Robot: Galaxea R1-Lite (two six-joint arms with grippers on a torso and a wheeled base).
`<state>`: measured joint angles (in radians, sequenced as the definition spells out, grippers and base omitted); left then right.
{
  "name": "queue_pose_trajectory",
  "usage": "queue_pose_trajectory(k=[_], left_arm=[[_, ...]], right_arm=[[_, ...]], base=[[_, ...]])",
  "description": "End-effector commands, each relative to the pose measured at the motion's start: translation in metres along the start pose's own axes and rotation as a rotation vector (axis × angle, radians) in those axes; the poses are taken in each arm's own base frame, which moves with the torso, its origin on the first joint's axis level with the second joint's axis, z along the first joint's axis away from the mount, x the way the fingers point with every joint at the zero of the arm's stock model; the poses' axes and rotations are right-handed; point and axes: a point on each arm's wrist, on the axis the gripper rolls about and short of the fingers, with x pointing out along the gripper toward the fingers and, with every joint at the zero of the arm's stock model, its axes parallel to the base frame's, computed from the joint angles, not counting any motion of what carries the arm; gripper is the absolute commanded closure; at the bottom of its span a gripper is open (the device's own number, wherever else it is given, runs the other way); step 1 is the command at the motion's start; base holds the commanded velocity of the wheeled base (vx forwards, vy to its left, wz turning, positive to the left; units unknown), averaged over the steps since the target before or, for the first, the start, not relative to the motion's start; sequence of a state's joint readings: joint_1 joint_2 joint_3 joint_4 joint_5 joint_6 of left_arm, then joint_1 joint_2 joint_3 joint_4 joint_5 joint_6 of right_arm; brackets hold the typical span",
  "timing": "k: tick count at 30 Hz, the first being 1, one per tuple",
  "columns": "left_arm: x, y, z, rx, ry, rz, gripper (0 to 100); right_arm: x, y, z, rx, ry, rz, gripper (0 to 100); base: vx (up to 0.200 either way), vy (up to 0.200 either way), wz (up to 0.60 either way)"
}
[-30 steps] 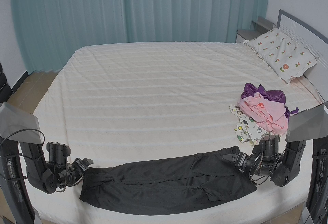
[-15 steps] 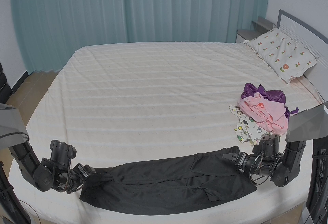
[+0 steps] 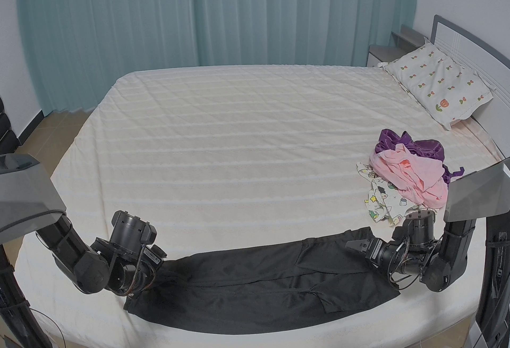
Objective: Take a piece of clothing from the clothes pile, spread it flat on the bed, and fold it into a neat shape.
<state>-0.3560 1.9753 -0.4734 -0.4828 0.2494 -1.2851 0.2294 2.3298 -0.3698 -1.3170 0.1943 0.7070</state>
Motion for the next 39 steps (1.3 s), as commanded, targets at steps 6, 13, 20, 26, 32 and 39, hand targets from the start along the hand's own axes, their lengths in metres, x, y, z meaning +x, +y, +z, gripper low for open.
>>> queue_pose_trajectory(k=[6,13,20,26,32,39], left_arm=[[0.029,-0.003,-0.004,0.004,-0.002,0.062,0],[0.037,-0.005,-0.005,0.017,-0.018,0.086,100],[0.034,-0.001,-0.005,0.046,-0.03,0.116,100],[0.016,-0.014,0.014,0.04,-0.078,0.027,100],[0.003,-0.025,0.043,-0.006,-0.138,-0.05,100],[-0.002,-0.03,0.052,-0.016,-0.163,-0.131,100]], right_arm=[[-0.001,0.0,0.0,0.001,-0.001,-0.001,0],[-0.001,0.0,0.002,-0.002,-0.024,0.015,0],[-0.001,-0.002,-0.001,-0.004,-0.02,0.014,0],[-0.006,0.006,0.002,-0.014,-0.033,0.037,0],[-0.003,0.026,0.003,0.055,-0.069,0.062,0],[0.002,0.032,-0.005,0.102,-0.056,0.027,0]], base=[[0.0,0.0,0.0],[0.0,0.0,0.0],[0.0,0.0,0.0],[0.0,0.0,0.0],[0.0,0.0,0.0],[0.0,0.0,0.0]])
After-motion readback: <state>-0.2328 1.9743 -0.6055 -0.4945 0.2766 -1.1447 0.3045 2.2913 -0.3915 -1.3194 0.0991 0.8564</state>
